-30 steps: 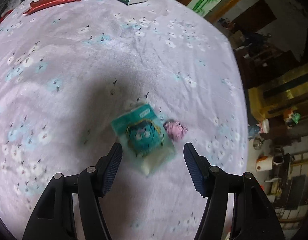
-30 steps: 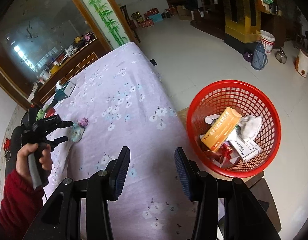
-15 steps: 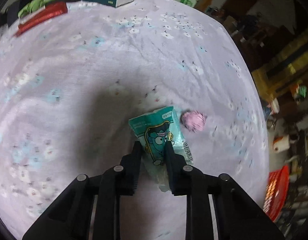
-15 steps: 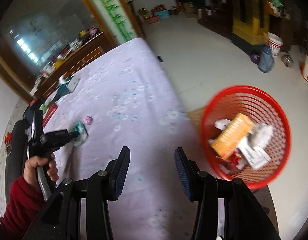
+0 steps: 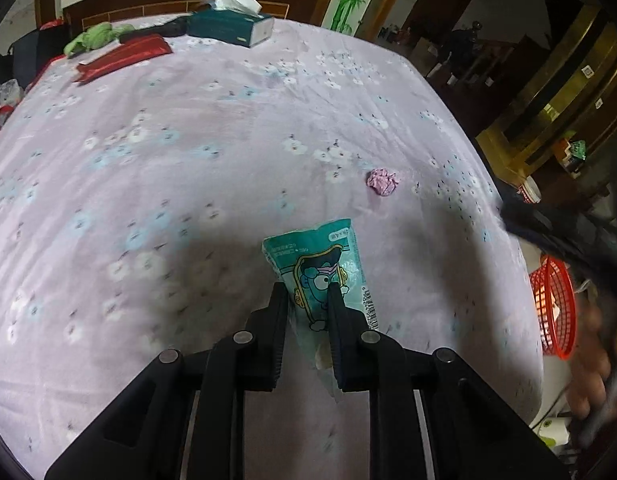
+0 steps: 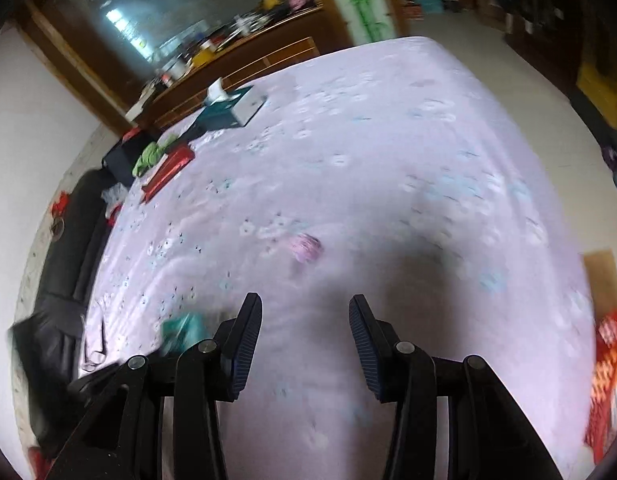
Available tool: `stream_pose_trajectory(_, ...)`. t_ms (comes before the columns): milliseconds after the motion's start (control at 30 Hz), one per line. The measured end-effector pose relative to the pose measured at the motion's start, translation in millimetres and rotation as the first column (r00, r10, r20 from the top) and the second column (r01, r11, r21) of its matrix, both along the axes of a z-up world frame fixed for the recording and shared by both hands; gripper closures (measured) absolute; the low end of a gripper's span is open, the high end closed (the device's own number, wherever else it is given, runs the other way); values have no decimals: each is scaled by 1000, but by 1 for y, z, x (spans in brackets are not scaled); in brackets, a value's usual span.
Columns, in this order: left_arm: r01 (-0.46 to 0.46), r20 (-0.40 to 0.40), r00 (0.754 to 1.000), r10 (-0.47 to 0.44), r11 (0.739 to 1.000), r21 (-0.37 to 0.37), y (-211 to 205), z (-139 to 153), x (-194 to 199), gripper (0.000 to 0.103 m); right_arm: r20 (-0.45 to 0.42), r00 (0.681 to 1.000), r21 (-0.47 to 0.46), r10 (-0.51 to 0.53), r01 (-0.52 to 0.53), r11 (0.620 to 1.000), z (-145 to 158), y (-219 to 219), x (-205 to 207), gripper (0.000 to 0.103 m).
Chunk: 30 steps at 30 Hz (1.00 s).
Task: Collect trash
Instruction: 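Grasp the teal wet-wipe packet with the left tool while the right tool grasps the pink paper, then lift the teal packet and pink paper and carry them toward the red basket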
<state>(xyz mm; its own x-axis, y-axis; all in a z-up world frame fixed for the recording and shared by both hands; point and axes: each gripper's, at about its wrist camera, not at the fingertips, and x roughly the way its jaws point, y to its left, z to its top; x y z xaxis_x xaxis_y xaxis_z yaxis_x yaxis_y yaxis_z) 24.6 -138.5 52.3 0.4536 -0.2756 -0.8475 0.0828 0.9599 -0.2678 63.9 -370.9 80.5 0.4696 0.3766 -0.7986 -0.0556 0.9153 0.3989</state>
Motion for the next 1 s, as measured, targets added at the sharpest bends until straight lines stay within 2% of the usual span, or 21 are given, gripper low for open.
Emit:
stream_pose_trajectory(167,8,36,999,-9,1000,24,18,5,-22,85,-2,999,-101,44,-44,994,-28,39,35,61)
stream_pose_trajectory(200,13,40,999,-14,999,31,22,5,-27,85,-8,999,-108,43,-44,993,-33,41,40,64)
stream_pose_trajectory(433,7,35,999,-8,999,34,37,2,-35,85,-24,999,-150,40,-43,988,-55,56,64,67)
stream_pose_trajectory(533,16,34,999,-18,999,42,38,1,-36,85,-24,999,-182,33,-37,983,-62,61,71,74)
stream_pose_trajectory(567,18,35,999,-19,999,45,38,0,-37,85,-26,999,-188,38,-42,981,-63,62,71,80)
stream_pose_trajectory(600,21,36,999,-22,999,46,38,1,-37,85,-27,999,-192,41,-45,980,-64,63,71,80)
stream_pose_trajectory(800,38,52,998,-41,998,55,29,3,-38,85,0,1000,-184,30,-29,983,-55,54,50,81)
stream_pose_trajectory(1000,66,79,994,-71,995,70,12,11,-41,85,15,1000,-133,3,-1,991,-29,35,-5,81)
